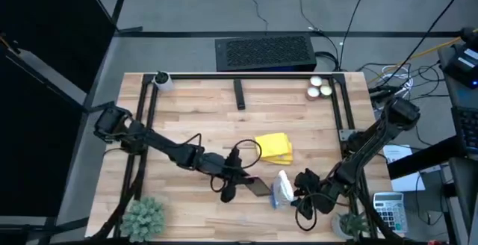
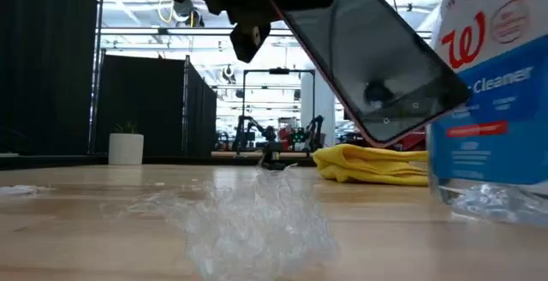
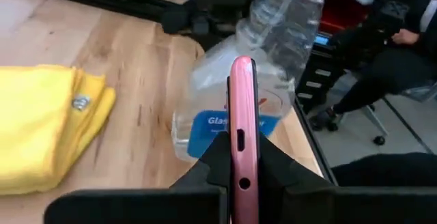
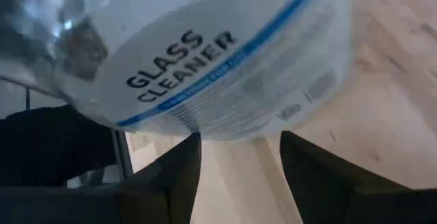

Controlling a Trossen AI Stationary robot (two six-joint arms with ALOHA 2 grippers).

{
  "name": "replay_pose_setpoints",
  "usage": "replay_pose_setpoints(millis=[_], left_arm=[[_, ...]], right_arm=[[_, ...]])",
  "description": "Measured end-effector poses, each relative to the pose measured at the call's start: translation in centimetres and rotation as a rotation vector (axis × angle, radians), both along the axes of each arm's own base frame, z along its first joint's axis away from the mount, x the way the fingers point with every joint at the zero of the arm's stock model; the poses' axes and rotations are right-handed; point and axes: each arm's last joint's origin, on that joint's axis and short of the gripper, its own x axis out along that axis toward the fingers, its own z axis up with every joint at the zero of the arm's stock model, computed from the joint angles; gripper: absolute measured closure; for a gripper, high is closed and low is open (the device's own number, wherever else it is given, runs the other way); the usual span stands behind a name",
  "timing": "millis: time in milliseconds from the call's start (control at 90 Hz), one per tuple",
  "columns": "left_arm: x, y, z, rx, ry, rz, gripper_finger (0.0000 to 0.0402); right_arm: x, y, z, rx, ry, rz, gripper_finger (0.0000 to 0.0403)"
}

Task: Apply microfiber cloth
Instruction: Spray the cellphone using a spray bottle

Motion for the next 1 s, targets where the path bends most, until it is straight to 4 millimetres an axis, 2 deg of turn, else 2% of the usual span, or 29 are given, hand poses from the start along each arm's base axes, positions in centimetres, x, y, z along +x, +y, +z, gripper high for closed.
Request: replay_pose_setpoints(millis=[100, 200, 378, 522, 622, 722, 822, 1000], left_arm=[[-0.5, -0.1, 0.2, 0.015, 0.041, -0.007, 0.0393], [-1.4, 0.5, 1.8, 0.058, 0.1, -0.007, 0.0393], [-0.5, 5.3, 6.6, 0.213, 0.137, 0.105, 0.0393], [1.0, 9.5, 8.2, 0.274, 0.153, 0.098, 0.0393], [2.2, 12.1, 8.2, 0.238, 0.135, 0.067, 0.0393], [3.4, 13.7, 7.7, 0.22, 0.147, 0.072, 0.0393], [4.2, 14.5, 7.6, 0.225, 0.164, 0.048, 0.0393], [4.9, 14.8, 8.4, 0.235, 0.153, 0.025, 0.0393]], right_arm=[[-0.3, 0.1, 0.2, 0.036, 0.021, 0.011, 0.0223], [-0.9, 0.4, 2.1, 0.09, 0.005, 0.046, 0.0223], [-1.9, -0.3, 6.8, 0.005, -0.096, 0.048, 0.0223], [-2.1, -0.7, 9.1, -0.111, -0.231, 0.059, 0.0223], [-1.9, -0.8, 9.5, -0.203, -0.306, 0.067, 0.0223], [-1.6, -0.9, 9.5, -0.295, -0.353, 0.058, 0.0223], [-1.8, -1.4, 10.0, -0.302, -0.342, 0.129, 0.0223], [-3.5, -2.4, 12.0, -0.173, -0.363, 0.164, 0.0222]])
